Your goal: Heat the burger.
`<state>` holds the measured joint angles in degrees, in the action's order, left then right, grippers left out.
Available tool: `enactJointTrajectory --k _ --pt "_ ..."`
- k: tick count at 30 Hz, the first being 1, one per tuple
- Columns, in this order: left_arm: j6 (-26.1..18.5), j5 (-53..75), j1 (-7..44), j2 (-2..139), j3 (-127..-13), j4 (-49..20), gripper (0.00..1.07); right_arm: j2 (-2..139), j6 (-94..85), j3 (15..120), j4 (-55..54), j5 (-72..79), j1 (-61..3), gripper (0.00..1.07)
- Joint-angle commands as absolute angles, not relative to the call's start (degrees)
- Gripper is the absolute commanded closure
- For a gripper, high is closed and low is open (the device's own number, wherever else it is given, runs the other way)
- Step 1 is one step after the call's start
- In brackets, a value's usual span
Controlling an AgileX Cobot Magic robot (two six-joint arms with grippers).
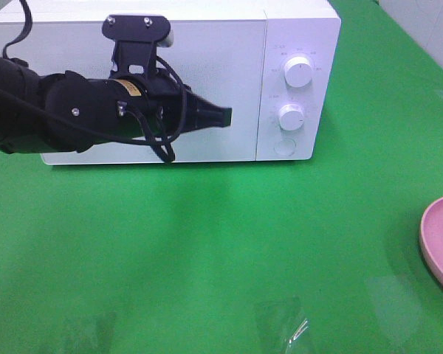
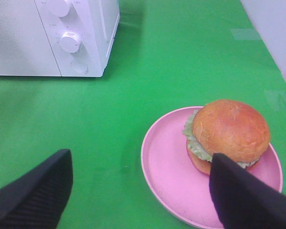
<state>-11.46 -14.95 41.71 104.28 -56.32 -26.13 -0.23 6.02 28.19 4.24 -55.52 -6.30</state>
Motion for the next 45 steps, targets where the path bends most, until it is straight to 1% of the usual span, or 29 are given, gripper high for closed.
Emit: enactJointTrajectory --k 1,2,3,4,5,6,7,8,14,15,20,26,27,28,29,30,31,32,33,35,36,37,38,39,40,41,42,43,45 --pt "-11.63 -7.05 42.46 101.64 -55.12 -25.73 0.91 -1.78 5.96 28.25 4.18 -55.06 -6.02 0.32" --pt "-11.63 -0.8 42.46 99.98 -54.89 -25.1 0.68 -1.78 5.96 28.25 4.18 -55.06 -6.02 0.32" --pt "-11.63 -0.8 42.46 99.98 -54.89 -25.1 0.68 -1.78 5.96 28.25 4.18 -55.06 -6.02 0.32" --pt "-11.57 2.46 42.46 99.35 -54.89 -25.1 0.51 -1.78 5.96 28.25 4.18 -55.06 -6.02 0.32" --pt "-11.57 2.46 42.46 99.35 -54.89 -25.1 0.51 -1.78 5.96 28.25 4.18 -55.06 -6.02 0.32" --pt "-11.29 7.68 42.46 98.38 -54.89 -25.1 0.17 -1.78 5.96 28.25 4.18 -55.06 -6.02 0.32" --pt "-11.29 7.68 42.46 98.38 -54.89 -25.1 0.17 -1.78 5.96 28.25 4.18 -55.06 -6.02 0.32" --pt "-11.34 12.38 42.46 97.35 -54.89 -25.04 0.05 -1.78 5.96 28.25 4.18 -55.06 -6.02 0.32" --pt "-11.34 24.98 42.46 93.85 -54.89 -24.75 0.07 -1.78 5.96 28.25 4.18 -55.06 -6.02 0.32" --pt "-11.4 30.19 42.46 92.53 -54.89 -23.89 0.07 -1.78 5.96 28.25 4.18 -55.06 -6.02 0.32" --pt "-11.29 38.85 42.28 89.73 -54.89 -21.08 0.07 -1.78 5.96 28.25 4.18 -55.06 -6.02 0.32" --pt "-7.28 45.61 39.53 87.61 -54.89 -20.17 0.07 -1.78 5.96 28.25 4.18 -55.06 -6.02 0.32" --pt "-7.1 48.64 36.44 86.86 -54.89 -19.94 0.07 -1.78 5.96 28.25 4.18 -55.06 -6.02 0.32" --pt "-7.1 48.64 36.44 86.86 -54.89 -19.94 0.07 -1.78 5.96 28.25 4.18 -55.06 -6.02 0.32" --pt "-7.28 51.05 33.29 86.17 -54.89 -19.6 0.07 -1.78 5.96 28.25 4.18 -55.06 -6.02 0.32" --pt "-7.28 51.05 33.29 86.17 -54.89 -19.6 0.07 -1.78 5.96 28.25 4.18 -55.06 -6.02 0.32" --pt "-8.59 54.2 27.33 85.03 -54.89 -19.08 0.07 -1.78 5.96 28.25 4.18 -55.06 -6.02 0.32" --pt "-8.59 54.2 27.33 85.03 -54.89 -19.08 0.07 -1.78 5.96 28.25 4.18 -55.06 -6.02 0.32" --pt "-9.45 56.21 23.09 84.34 -54.89 -19.08 0.07 -1.78 5.96 28.25 4.18 -55.06 -6.02 0.32" --pt "-9.85 57.01 21.31 83.94 -54.89 -19.08 0.07 -1.78 5.96 28.25 4.18 -55.06 -6.02 0.32" --pt "-10.71 58.79 17.48 83.25 -54.89 -18.96 0.07 -1.78 5.96 28.25 4.18 -55.06 -6.02 0.32" --pt "-10.71 58.79 17.48 83.25 -54.89 -18.96 0.07 -1.78 5.96 28.25 4.18 -55.06 -6.02 0.32" --pt "-11.4 60.5 13.35 82.39 -54.89 -18.85 0.07 -1.78 5.96 28.25 4.18 -55.06 -6.02 0.32" --pt "-11.4 60.5 13.35 82.39 -54.89 -18.85 0.07 -1.78 5.96 28.25 4.18 -55.06 -6.02 0.32" --pt "-11.4 62.28 9.63 81.65 -54.89 -18.85 0.07 -1.78 5.96 28.25 4.18 -55.06 -6.02 0.32" --pt "-11.4 62.28 9.63 81.65 -54.89 -18.85 0.07 -1.78 5.96 28.25 4.18 -55.06 -6.02 0.32" --pt "-11.63 64.0 6.59 80.73 -54.89 -18.45 0.08 -1.78 5.96 28.25 4.18 -55.06 -6.02 0.32" --pt "-11.63 64.0 6.59 80.73 -54.89 -18.45 0.08 -1.78 5.96 28.25 4.18 -55.06 -6.02 0.32" --pt "-12.26 67.21 2.29 79.13 -54.89 -16.39 0.08 -1.78 5.96 28.25 4.18 -55.06 -6.02 0.32"
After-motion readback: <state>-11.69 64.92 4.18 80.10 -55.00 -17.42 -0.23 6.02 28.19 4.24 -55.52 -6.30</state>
